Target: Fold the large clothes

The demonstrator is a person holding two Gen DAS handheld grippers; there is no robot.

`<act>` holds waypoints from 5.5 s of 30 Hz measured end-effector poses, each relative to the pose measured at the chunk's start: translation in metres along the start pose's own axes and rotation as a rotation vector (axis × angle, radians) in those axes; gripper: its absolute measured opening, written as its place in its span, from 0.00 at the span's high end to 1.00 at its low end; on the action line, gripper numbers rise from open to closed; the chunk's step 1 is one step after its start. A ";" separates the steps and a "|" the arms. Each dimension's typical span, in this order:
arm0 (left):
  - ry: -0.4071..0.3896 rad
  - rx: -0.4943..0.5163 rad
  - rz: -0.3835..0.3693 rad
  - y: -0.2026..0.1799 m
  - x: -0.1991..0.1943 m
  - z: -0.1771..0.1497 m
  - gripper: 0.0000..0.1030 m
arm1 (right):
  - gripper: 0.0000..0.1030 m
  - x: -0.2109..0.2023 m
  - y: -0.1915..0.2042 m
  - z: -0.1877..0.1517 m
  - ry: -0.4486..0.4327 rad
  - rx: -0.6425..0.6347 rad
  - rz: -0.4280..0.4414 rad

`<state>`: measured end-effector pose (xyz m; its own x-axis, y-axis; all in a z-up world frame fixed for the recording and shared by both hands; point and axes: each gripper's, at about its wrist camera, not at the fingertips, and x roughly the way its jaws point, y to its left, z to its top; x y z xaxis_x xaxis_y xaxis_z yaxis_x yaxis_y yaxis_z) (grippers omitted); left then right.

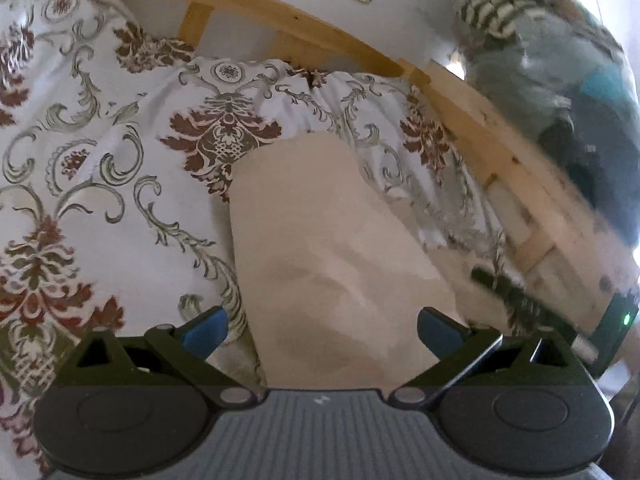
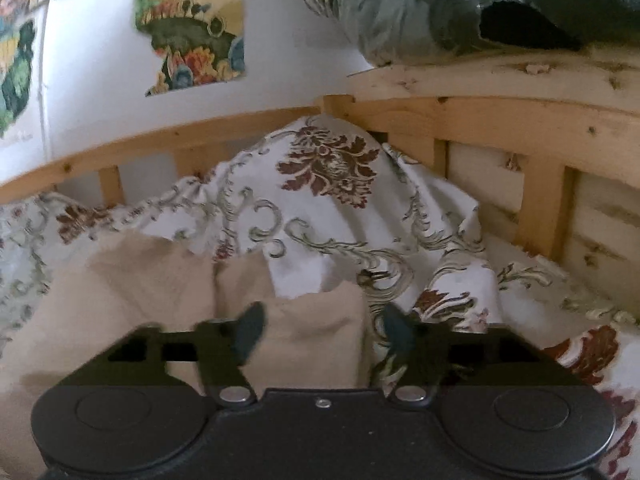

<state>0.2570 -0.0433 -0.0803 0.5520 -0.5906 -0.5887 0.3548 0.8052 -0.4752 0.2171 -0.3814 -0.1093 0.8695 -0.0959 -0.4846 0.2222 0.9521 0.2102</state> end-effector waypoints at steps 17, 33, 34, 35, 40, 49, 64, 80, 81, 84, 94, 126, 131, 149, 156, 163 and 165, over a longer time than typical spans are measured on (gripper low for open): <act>0.174 -0.076 -0.097 0.039 0.073 0.021 0.00 | 0.01 0.026 0.008 -0.016 0.169 0.044 0.199; 0.231 -0.096 -0.117 0.036 0.085 0.024 0.04 | 0.46 0.027 0.015 -0.028 0.182 -0.007 0.115; 0.229 -0.083 -0.109 0.032 0.084 0.024 0.07 | 0.54 0.027 0.014 -0.028 0.184 0.007 0.113; 0.231 -0.077 -0.100 0.029 0.083 0.025 0.10 | 0.58 0.026 0.012 -0.028 0.186 0.029 0.115; 0.204 -0.016 -0.039 0.009 0.071 0.027 0.26 | 0.83 0.018 0.014 -0.026 0.162 0.056 0.117; 0.072 0.172 0.048 -0.030 0.027 0.024 0.44 | 0.93 -0.019 0.050 -0.015 0.028 -0.118 0.176; -0.001 0.273 0.285 0.062 -0.015 0.117 0.41 | 0.94 0.043 0.199 0.025 -0.087 -0.259 0.385; -0.011 0.091 0.393 0.096 -0.010 0.097 0.05 | 0.34 0.093 0.188 0.006 0.060 -0.145 0.329; -0.021 0.097 0.402 0.091 -0.014 0.095 0.04 | 0.27 0.088 0.186 0.008 0.048 -0.148 0.328; -0.070 0.132 0.413 0.071 -0.026 0.089 0.01 | 0.22 0.072 0.180 0.013 0.018 -0.168 0.323; -0.205 0.209 0.426 0.010 -0.085 0.073 0.01 | 0.01 -0.008 0.149 0.029 -0.120 -0.154 0.344; -0.275 0.332 0.569 -0.027 -0.175 -0.080 0.01 | 0.01 -0.201 0.132 -0.057 -0.190 -0.130 0.226; -0.256 0.292 0.583 -0.015 -0.171 -0.081 0.01 | 0.01 -0.185 0.136 -0.059 -0.115 -0.136 0.200; -0.250 0.234 0.573 0.001 -0.175 -0.082 0.01 | 0.01 -0.179 0.139 -0.060 -0.094 -0.155 0.224; -0.248 0.228 0.569 0.002 -0.175 -0.082 0.01 | 0.01 -0.179 0.140 -0.060 -0.091 -0.152 0.222; -0.249 0.225 0.568 0.001 -0.175 -0.082 0.01 | 0.01 -0.179 0.140 -0.060 -0.090 -0.152 0.221; -0.250 0.225 0.567 0.001 -0.174 -0.082 0.01 | 0.01 -0.179 0.140 -0.060 -0.090 -0.153 0.222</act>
<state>0.0990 0.0559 -0.0317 0.8486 -0.0632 -0.5253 0.0918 0.9954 0.0286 0.0659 -0.2136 -0.0440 0.9267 0.1006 -0.3621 -0.0408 0.9847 0.1692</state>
